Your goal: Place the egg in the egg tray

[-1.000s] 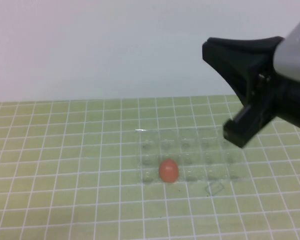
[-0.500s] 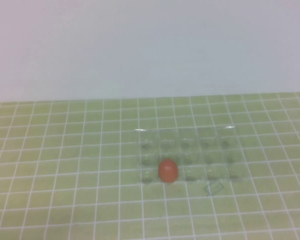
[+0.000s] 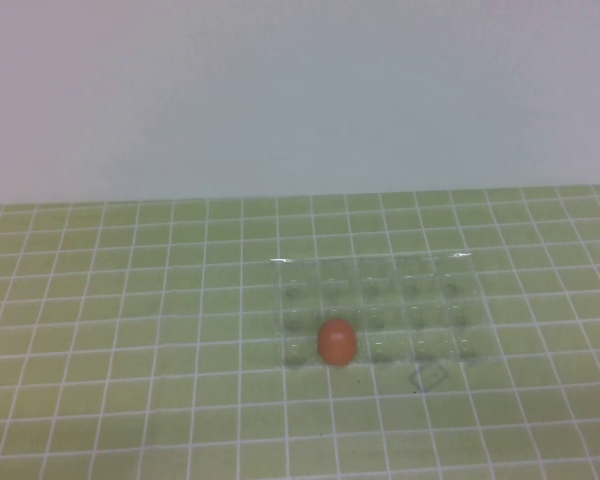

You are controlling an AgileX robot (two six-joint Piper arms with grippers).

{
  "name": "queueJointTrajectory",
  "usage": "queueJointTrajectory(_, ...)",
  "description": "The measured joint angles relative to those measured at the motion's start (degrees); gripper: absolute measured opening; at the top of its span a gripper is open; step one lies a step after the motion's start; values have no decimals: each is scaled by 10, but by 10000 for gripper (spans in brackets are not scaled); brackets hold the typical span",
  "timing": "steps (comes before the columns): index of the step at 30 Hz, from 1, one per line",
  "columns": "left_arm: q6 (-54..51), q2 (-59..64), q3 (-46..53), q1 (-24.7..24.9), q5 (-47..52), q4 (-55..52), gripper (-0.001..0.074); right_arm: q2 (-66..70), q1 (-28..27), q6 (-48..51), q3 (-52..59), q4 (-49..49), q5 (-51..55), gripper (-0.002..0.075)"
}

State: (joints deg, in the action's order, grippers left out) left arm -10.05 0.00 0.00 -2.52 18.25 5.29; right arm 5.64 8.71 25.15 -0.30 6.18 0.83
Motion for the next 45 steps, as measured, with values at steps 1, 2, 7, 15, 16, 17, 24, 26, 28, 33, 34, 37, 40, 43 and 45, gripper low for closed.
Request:
queueJointTrajectory(1, 0, 0, 0, 0, 0, 0, 0, -15, -15, 0, 11, 3, 4, -2)
queueJointTrajectory(2, 0, 0, 0, 0, 0, 0, 0, -26, -26, 0, 16, 4, 10, -2)
queueJointTrajectory(7, 0, 0, 0, 0, 0, 0, 0, -61, -67, 0, 19, 7, 53, -2)
queueJointTrajectory(15, 0, 0, 0, 0, 0, 0, 0, -61, -73, 0, 19, 3, 107, -2)
queueJointTrajectory(16, 0, 0, 0, 0, 0, 0, 0, -61, -73, 0, 19, 3, 117, -2)
queueJointTrajectory(17, 0, 0, 0, 0, 0, 0, 0, -61, -73, 0, 19, 3, 125, -2)
queueJointTrajectory(24, 0, 0, 0, 0, 0, 0, 0, -61, -73, 0, 19, 4, 196, -2)
queueJointTrajectory(26, 0, 0, 0, 0, 0, 0, 0, -61, -73, 0, 19, 6, 205, -2)
queueJointTrajectory(28, 0, 0, 0, 0, 0, 0, 0, -61, -73, 0, 19, 14, 207, -2)
queueJointTrajectory(33, 0, 0, 0, 0, 0, 0, 0, -61, -73, 0, 19, 20, 209, -2)
queueJointTrajectory(34, 0, 0, 0, 0, 0, 0, 0, -61, -73, 0, 19, 20, 209, -2)
queueJointTrajectory(37, 0, 0, 0, 0, 0, 0, 0, -61, -73, 0, 19, 23, 210, -2)
queueJointTrajectory(40, 0, 0, 0, 0, 0, 0, 0, -61, -73, 0, 19, 23, 211, -2)
queueJointTrajectory(43, 0, 0, 0, 0, 0, 0, 0, -61, -73, -31, 19, 39, 211, -2)
queueJointTrajectory(45, 0, 0, 0, 0, 0, 0, 0, -61, -73, -62, 19, 44, 212, -2)
